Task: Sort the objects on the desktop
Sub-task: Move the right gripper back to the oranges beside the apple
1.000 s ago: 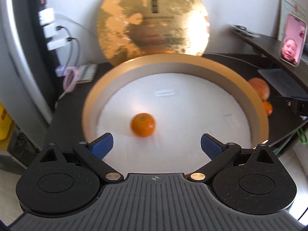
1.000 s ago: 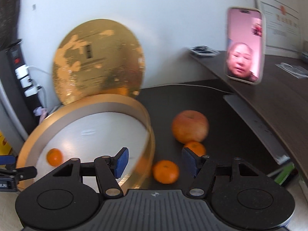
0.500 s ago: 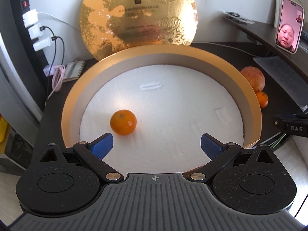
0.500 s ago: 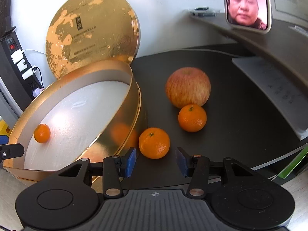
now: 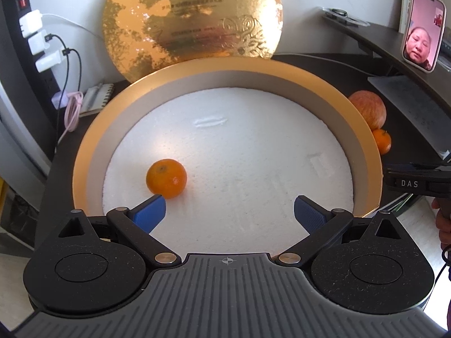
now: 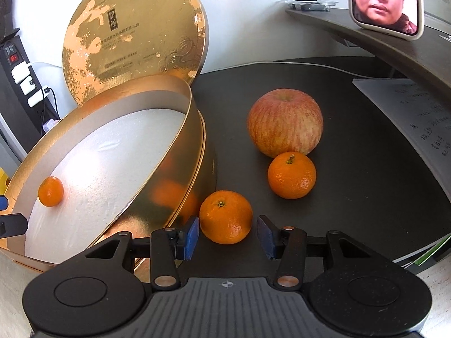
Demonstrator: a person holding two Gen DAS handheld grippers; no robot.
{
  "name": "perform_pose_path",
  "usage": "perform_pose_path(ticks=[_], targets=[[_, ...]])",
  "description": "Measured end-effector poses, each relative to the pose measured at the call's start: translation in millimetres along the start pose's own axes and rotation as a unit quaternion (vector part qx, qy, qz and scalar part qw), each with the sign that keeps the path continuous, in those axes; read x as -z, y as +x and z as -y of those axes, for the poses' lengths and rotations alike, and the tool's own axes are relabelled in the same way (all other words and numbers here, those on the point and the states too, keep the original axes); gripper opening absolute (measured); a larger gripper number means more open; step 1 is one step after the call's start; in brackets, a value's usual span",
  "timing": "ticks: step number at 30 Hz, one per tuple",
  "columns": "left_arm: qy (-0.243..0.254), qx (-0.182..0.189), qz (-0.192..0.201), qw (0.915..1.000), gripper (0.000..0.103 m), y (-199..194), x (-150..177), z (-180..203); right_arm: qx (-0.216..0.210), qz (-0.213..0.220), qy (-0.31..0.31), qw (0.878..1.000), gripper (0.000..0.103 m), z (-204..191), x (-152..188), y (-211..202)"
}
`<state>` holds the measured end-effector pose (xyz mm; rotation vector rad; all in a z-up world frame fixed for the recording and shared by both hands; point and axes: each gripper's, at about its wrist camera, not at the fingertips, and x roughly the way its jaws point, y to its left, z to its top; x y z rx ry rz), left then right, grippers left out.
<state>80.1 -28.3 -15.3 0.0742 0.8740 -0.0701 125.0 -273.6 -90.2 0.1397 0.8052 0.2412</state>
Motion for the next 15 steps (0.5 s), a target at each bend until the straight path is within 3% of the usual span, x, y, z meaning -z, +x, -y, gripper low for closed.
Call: perform_pose_path(ticks=[9,15], targets=[[0.0,0.002,-0.001,1.0,0.1,1.9,0.4,-2.3,0.009,-0.007,-0.012,1.0,0.048,-4.7,-3.5,7.2],[0.008,-0.017,0.009,0.9998,0.1,2.0,1.5,-2.7,0.021,-0.012,-0.025,0.999,0.048,-8.7,-3.6,9.9]])
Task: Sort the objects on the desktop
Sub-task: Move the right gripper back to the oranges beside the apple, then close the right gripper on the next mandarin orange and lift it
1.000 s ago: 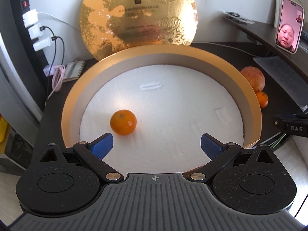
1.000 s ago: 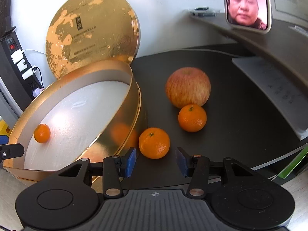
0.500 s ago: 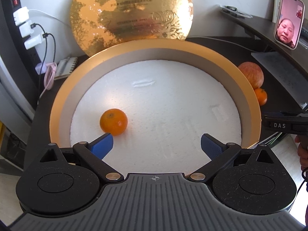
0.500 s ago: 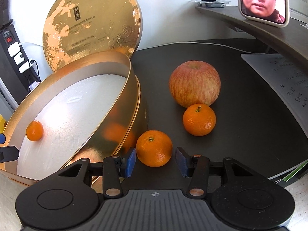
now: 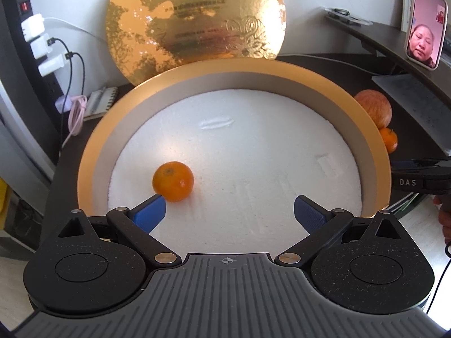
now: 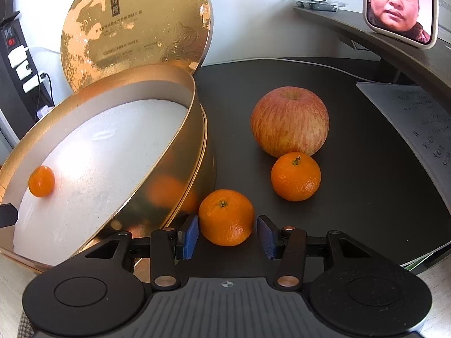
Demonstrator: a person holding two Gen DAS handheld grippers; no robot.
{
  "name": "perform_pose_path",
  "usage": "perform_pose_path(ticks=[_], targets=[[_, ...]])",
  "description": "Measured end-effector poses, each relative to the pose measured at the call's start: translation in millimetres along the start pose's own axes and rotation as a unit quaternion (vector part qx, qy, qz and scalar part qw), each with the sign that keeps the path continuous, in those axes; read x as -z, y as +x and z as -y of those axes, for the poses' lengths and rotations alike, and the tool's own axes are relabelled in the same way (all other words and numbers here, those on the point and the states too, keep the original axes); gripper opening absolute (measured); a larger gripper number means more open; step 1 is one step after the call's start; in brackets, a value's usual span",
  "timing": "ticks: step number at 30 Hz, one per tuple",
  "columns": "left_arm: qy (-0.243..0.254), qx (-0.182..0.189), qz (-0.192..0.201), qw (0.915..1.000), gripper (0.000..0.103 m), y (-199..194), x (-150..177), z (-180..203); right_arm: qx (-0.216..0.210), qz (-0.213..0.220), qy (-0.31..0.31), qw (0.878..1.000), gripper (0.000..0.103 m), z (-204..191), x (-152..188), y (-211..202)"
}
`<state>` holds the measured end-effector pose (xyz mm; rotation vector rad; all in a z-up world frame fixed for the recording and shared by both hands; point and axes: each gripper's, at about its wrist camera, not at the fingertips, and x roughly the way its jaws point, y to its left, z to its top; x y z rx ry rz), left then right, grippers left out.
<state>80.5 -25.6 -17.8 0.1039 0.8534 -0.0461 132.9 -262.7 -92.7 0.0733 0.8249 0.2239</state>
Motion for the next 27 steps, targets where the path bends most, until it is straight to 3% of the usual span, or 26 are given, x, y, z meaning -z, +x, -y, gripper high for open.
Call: perform_pose_path(ticks=[12,19,27], targets=[[-0.008,-0.067,-0.021,0.9975,0.1,-8,16,-15,0.021,-0.007,-0.028,0.999,0.048,-8,-5,2],[0.002,-0.07,-0.018,0.9974,0.1,-13,18,-7,0.019,0.0,-0.02,1.0,0.045,-5,-4,3],[-0.001,-0.044,-0.004,0.999,0.1,-16,21,-3,0.032,0.006,-0.013,0.999,0.044,-9,-3,-6]])
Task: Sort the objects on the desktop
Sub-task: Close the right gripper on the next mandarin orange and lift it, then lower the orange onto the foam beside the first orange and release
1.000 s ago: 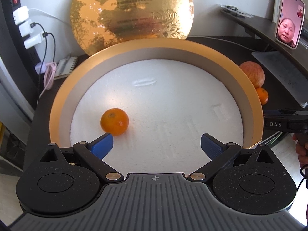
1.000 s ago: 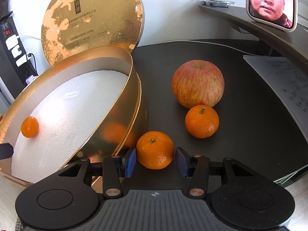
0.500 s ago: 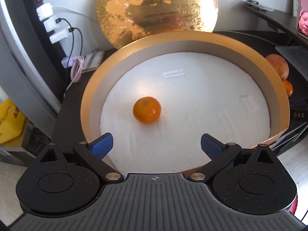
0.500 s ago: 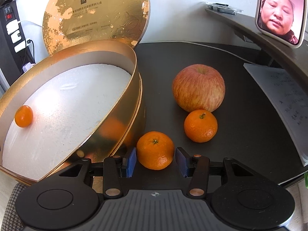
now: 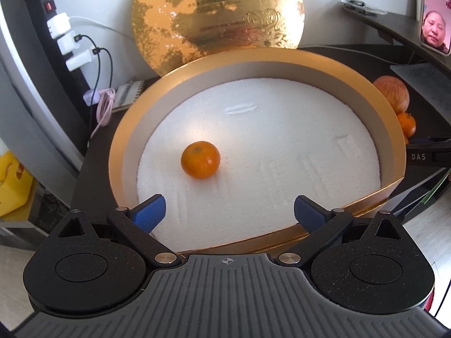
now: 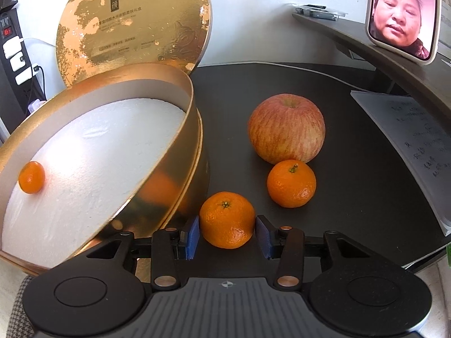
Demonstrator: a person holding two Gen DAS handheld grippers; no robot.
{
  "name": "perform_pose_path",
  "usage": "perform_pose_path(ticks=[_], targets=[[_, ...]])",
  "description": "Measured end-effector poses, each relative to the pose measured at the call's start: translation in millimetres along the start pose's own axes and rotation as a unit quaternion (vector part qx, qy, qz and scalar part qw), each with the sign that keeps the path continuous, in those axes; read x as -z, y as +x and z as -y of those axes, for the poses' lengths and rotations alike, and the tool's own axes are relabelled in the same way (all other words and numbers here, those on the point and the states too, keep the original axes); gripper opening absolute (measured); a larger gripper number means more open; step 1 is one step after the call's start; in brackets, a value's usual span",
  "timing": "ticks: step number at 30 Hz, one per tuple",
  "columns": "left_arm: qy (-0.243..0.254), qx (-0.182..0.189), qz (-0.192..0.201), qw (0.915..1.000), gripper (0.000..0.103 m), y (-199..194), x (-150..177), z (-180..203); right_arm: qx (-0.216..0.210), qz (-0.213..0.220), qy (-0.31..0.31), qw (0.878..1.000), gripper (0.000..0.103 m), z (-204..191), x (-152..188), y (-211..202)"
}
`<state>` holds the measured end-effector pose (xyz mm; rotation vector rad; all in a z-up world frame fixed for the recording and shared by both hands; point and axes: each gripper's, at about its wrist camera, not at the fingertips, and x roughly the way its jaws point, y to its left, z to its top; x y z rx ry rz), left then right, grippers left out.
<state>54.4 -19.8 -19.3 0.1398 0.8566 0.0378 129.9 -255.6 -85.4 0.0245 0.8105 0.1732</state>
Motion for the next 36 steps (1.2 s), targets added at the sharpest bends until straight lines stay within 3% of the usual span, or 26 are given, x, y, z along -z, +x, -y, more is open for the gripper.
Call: perform_pose_path(ticks=[9,16,28,31,35,36], targets=[[-0.002,0.02,0.033,0.9992,0.1,-12,-2,-2,0.027,0.045,0.006,0.999,0.044,-5,-1,-48],[-0.024,0.032,0.028,0.9988,0.1,-10,-10,-12,0.033,0.075,0.001,0.997,0.044,-13,-6,-82],[-0.057,-0.012,0.029,0.9978,0.099,-19,-10,-51,-0.021,0.094,-0.052,0.994,0.044,-64,-24,-97],[-0.068,-0.009,0.027,0.9973,0.098,-20,-8,-62,-0.04,0.09,-0.067,0.993,0.044,-80,-27,-98],[-0.124,0.049,0.031,0.9906,0.097,-31,-12,-94,-0.061,0.087,-0.088,0.99,0.044,-101,-32,-100],[-0.117,0.028,0.049,0.9915,0.097,-38,-13,-98,-0.063,0.086,-0.093,0.99,0.044,-105,-33,-100]])
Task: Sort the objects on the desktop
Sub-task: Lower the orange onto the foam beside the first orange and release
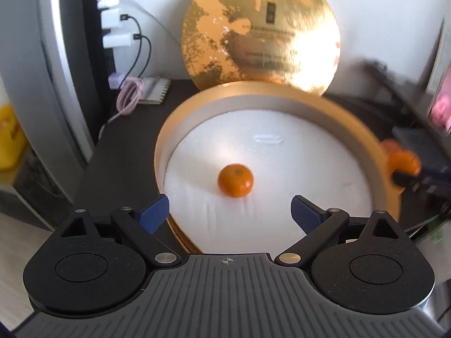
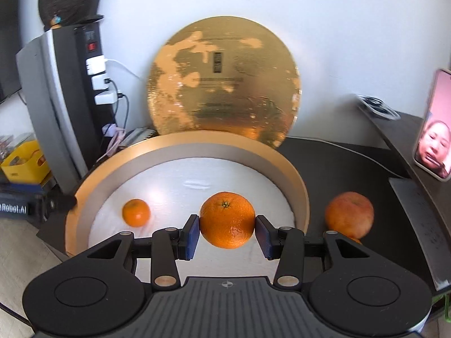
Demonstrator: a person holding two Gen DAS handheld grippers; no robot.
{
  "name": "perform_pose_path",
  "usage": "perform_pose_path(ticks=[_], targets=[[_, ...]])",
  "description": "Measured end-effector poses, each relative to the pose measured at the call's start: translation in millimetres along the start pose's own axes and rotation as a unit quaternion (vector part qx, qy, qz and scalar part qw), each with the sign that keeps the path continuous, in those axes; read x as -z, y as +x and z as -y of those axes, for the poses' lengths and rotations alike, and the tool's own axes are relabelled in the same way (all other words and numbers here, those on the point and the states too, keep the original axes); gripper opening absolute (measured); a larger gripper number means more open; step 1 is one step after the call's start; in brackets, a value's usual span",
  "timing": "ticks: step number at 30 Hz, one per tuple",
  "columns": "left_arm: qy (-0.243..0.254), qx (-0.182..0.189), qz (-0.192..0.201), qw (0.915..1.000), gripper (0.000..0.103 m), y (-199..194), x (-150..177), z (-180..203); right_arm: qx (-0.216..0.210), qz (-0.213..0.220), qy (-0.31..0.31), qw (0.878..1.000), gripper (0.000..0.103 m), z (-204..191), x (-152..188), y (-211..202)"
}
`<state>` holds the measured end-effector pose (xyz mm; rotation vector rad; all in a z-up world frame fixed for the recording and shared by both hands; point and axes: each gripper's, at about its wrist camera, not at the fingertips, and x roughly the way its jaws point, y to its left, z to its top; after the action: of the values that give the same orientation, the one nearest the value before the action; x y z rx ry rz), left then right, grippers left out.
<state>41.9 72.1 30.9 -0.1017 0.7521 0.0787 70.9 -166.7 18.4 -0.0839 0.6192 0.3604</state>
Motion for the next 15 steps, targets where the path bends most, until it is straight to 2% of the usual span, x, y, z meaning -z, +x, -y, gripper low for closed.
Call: perform_pose_path(ticks=[1,3,5,8,15], targets=[[0.027,-0.038,0.027,0.9986,0.1,-7,-1,1,-0.001,-0.002,-0.003,1.0,0.045,-4,-1,2],[0.067,-0.08,0.053,0.9931,0.102,-14,0,3,-0.004,-0.01,-0.003,1.0,0.045,-9,0,10],[0.062,-0.062,0.049,0.9949,0.102,-14,2,-5,-0.01,-0.021,-0.001,1.0,0.045,-15,3,20],[0.035,-0.028,0.019,0.9988,0.102,-2,10,-17,-0.022,-0.042,-0.003,0.999,0.045,-24,10,35],[0.022,-0.025,-0.01,0.9994,0.102,17,23,-26,-0.052,-0.089,-0.024,0.994,0.045,-48,13,76]])
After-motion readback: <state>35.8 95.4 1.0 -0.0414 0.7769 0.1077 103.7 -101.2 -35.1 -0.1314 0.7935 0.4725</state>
